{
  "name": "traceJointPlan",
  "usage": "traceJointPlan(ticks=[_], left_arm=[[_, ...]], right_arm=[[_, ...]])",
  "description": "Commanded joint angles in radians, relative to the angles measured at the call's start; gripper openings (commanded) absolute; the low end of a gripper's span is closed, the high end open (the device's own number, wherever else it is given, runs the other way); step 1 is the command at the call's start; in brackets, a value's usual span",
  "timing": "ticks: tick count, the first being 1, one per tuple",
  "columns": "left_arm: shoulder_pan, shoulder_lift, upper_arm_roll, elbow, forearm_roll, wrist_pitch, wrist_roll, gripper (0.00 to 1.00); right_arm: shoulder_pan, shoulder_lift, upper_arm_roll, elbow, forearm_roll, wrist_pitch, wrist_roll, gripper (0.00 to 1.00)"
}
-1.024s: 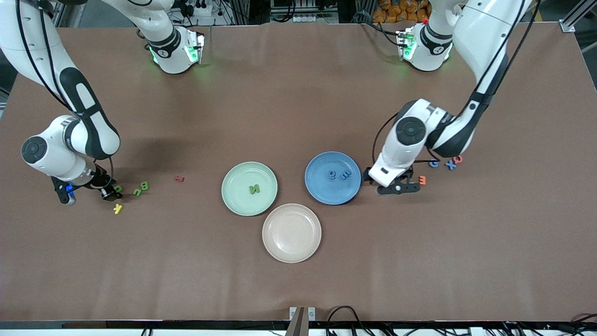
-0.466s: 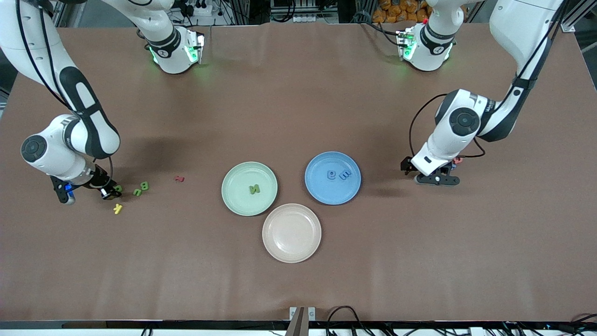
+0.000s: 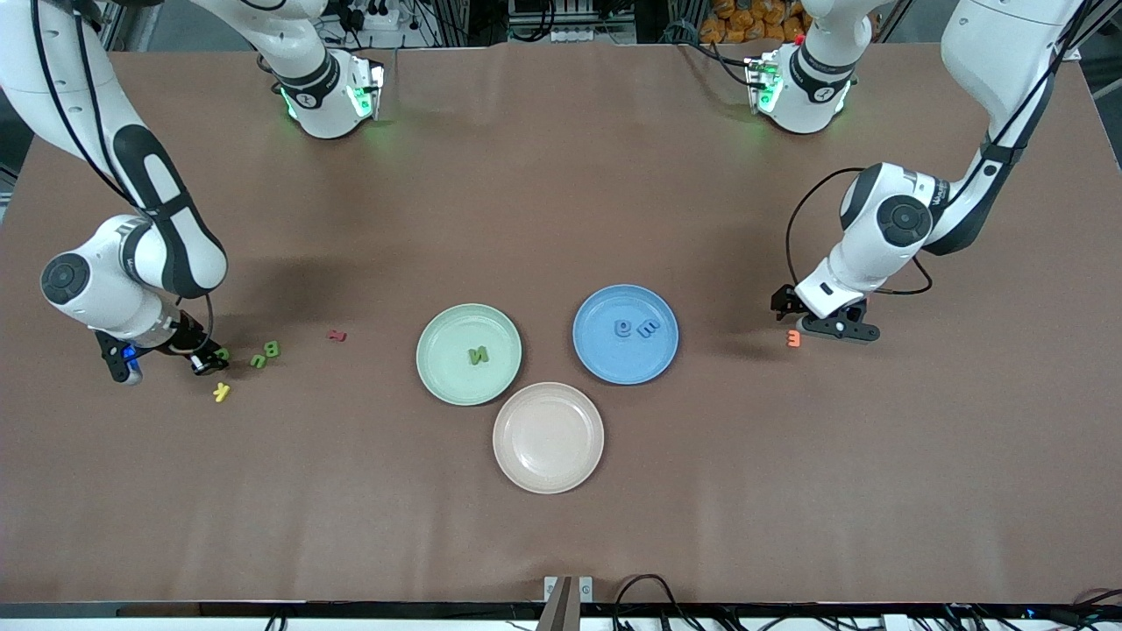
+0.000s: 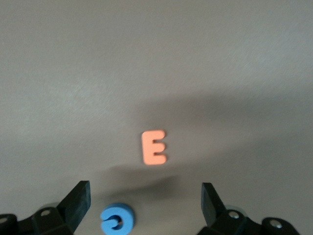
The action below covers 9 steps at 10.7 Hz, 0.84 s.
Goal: Sort letters by color into matching plates
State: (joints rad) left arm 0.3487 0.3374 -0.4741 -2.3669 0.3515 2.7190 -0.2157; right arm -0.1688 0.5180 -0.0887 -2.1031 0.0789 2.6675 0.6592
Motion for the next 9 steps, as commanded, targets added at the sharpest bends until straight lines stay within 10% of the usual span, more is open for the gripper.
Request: traceJointPlan(ticks=[1,9], left_arm=[[0.055,0.002,-0.018,-0.037,0.023,0.031,0.062,1.0],[0.053,0.051,-0.009,-0.046,0.026,0.024,0.049,1.0]], right_arm=[[0.012,0.013,0.01,-0.017,0.013,0.028,0.007,0.35],[0.031,-0.001,0.023,0.057,0.002,-0.119,-0.246,0.32]])
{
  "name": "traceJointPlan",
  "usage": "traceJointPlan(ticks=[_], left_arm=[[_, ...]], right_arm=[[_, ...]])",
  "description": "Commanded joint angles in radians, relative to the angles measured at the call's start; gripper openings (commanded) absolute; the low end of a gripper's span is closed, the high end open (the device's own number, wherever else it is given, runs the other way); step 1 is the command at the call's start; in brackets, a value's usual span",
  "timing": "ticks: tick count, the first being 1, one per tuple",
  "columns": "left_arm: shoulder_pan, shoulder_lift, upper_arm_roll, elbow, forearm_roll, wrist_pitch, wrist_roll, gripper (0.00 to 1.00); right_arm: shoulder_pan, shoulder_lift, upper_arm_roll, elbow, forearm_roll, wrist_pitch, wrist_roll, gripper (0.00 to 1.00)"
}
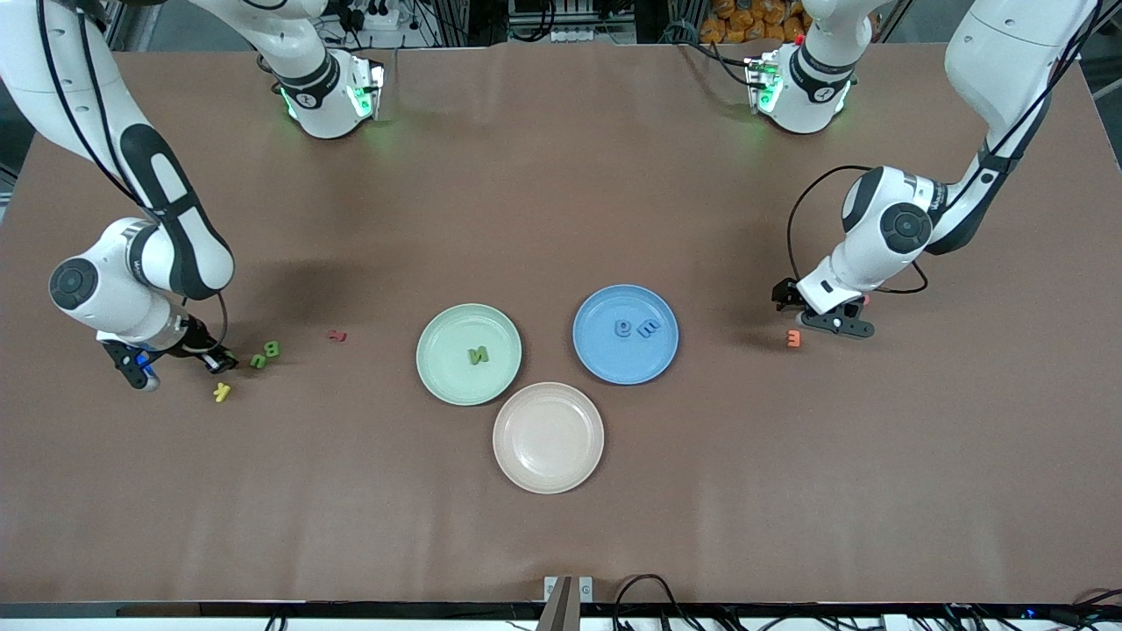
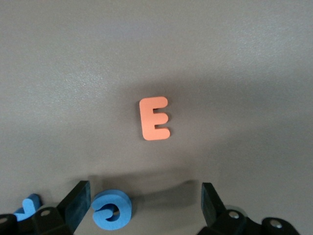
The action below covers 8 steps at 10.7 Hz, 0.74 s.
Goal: Sort letters by color into matching plates
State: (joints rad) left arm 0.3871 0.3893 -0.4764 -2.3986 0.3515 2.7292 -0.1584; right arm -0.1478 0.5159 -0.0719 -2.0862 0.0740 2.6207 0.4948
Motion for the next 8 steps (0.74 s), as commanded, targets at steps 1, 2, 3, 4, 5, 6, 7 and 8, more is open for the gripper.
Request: traceJointPlan(ticks=[1,2,3,4,5,6,7,8], left_arm=[[0.015,-0.003,-0.004,-0.016,0.026,0.014,-0.009,1.0],[0.015,-0.003,0.001,-0.017,0.026,0.012,-0.009,1.0],[0.015,-0.003,0.001,-0.02,0.026,0.01,-0.01,1.0],[0.016,-0.003,0.01,-0.022,0.026,0.01,-0.01,1.0],[0.018,-0.004,0.015,-0.025,0.026,0.01,-0.01,1.0],[0.019,-0.007,0.015,-0.03,0.027,0.01,-0.01,1.0],[0.021,-0.009,0.015,-0.034,0.027,0.01,-0.01,1.0],[0.021,-0.01,0.015,-0.036,0.027,0.01,-0.01,1.0]], right_arm=[[0.013,0.003,0.007,0.044,0.007,-0.076,-0.087,0.31],[0.014,0.003,0.009,0.043,0.007,-0.076,-0.088,0.31],[0.014,0.006,0.009,0.041,0.007,-0.074,-0.091,0.29],[0.014,0.007,0.009,0.041,0.006,-0.074,-0.094,0.29],[0.013,0.007,0.009,0.043,0.007,-0.071,-0.101,0.3],[0.013,0.007,0.009,0.041,0.006,-0.07,-0.104,0.3],[0.013,0.009,0.009,0.04,0.006,-0.065,-0.11,0.3],[0.011,0.009,0.009,0.04,0.006,-0.065,-0.11,0.3]])
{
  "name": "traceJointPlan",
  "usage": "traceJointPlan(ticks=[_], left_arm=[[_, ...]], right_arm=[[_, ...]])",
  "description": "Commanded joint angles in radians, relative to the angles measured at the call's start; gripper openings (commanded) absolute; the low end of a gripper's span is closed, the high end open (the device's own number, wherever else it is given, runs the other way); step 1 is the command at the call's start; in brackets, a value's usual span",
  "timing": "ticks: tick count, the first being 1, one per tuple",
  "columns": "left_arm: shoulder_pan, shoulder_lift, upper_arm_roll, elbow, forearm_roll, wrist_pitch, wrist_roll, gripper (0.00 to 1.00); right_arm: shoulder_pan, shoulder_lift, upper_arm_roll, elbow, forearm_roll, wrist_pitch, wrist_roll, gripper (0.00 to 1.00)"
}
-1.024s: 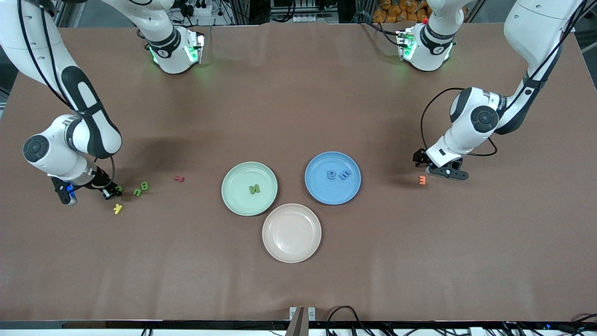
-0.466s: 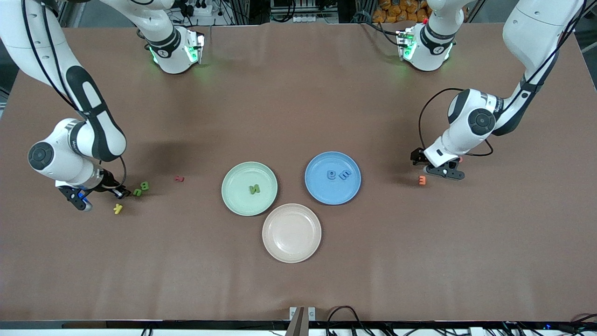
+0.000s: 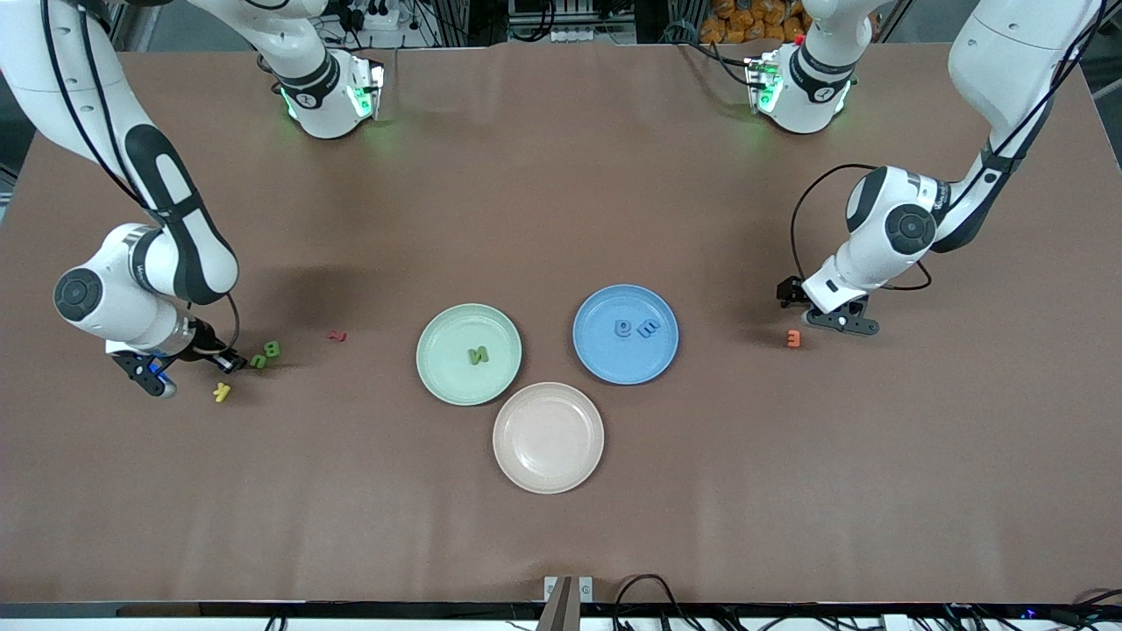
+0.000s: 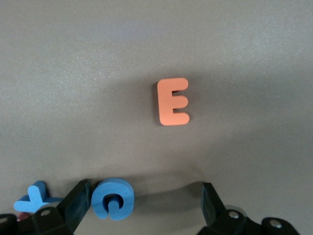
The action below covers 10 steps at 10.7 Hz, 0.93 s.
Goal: Sort letters by color into matching plates
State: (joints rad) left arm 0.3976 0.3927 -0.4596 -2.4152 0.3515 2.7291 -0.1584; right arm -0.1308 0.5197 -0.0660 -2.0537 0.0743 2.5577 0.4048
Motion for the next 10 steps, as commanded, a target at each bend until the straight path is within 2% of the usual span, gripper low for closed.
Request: traceJointPlan(ticks=[1,5,6,7,8,9,10], left_arm=[[0.01,-0.017,-0.001,-0.021,0.027,0.009,-0.01,1.0],[0.01,-0.032,0.007,-0.033,0.027,0.008,-0.015,1.0],[0.01,-0.032,0.01,-0.033,0.027,0.008,-0.015,1.0],[0.01,-0.034,0.012,-0.033,0.029,0.008,-0.015,0.91],[0.01,-0.038,0.012,-0.033,0.037,0.008,-0.013,0.31],[0.01,-0.038,0.015,-0.033,0.058,0.006,-0.013,0.0],[0.01,-0.038,0.031,-0.032,0.073,0.006,-0.013,0.0]], right_arm=[[-0.006,0.005,0.003,0.007,0.006,-0.001,-0.021,0.3],[-0.007,0.006,0.002,0.007,0.006,-0.001,-0.027,0.26],[-0.007,0.006,0.002,0.007,0.006,-0.001,-0.027,0.22],[-0.007,0.006,0.003,0.007,0.007,-0.001,-0.027,0.2],[-0.007,0.006,0.002,0.007,0.007,-0.001,-0.027,0.2],[-0.007,0.008,0.003,0.007,0.007,0.001,-0.027,0.2],[-0.007,0.008,0.003,0.007,0.007,0.001,-0.027,0.2]])
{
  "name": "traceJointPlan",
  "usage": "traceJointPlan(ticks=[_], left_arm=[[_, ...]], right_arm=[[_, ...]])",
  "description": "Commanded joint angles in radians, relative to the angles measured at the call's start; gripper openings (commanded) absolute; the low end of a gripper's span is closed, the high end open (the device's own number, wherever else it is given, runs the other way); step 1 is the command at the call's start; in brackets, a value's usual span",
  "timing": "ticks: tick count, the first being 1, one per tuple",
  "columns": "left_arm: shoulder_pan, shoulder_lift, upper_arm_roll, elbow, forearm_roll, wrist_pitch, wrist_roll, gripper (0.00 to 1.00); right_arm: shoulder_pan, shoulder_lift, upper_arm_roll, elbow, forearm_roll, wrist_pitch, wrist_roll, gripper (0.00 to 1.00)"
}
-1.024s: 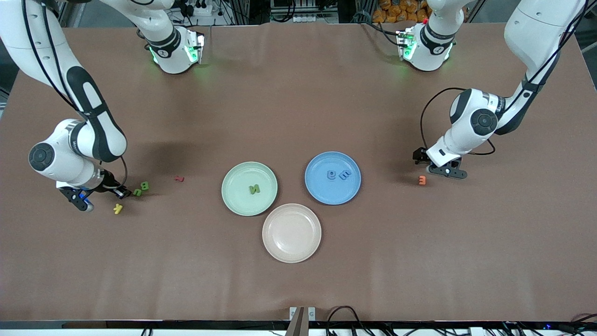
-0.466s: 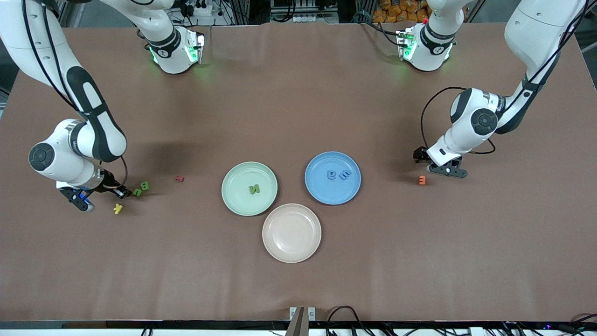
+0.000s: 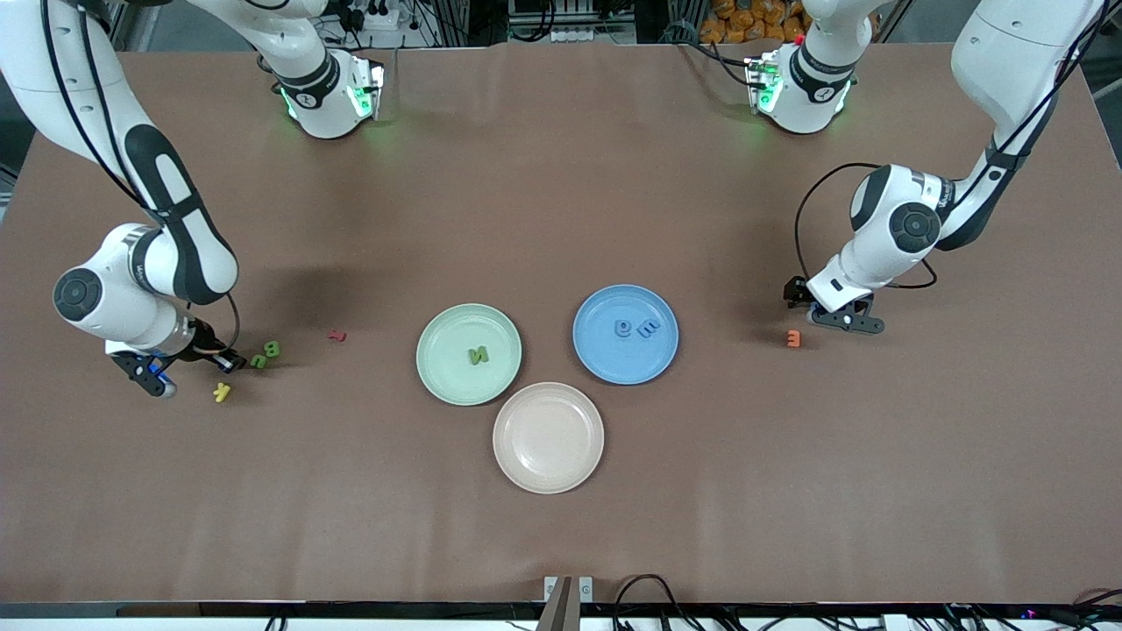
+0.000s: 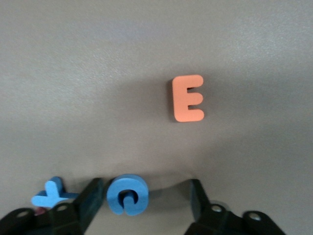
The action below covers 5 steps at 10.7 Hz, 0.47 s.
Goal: Sort letters by color into matching plates
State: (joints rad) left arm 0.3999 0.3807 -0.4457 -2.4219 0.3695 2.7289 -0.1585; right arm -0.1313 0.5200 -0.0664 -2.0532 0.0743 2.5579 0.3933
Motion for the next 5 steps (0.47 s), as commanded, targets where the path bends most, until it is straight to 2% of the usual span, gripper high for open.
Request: traceJointPlan(ticks=[1,5], left_arm=[[0.008,-0.026,0.019,-0.025,0.06,0.006,-0.015,0.0],[0.008,-0.028,0.019,-0.02,0.06,0.006,-0.016,0.0]], right_arm=[[-0.007,0.008,0.002,0.008,0.007,0.001,-0.016,0.2],[-0.004,0.003,0.004,0.021,0.005,-0.013,-0.037,0.2]])
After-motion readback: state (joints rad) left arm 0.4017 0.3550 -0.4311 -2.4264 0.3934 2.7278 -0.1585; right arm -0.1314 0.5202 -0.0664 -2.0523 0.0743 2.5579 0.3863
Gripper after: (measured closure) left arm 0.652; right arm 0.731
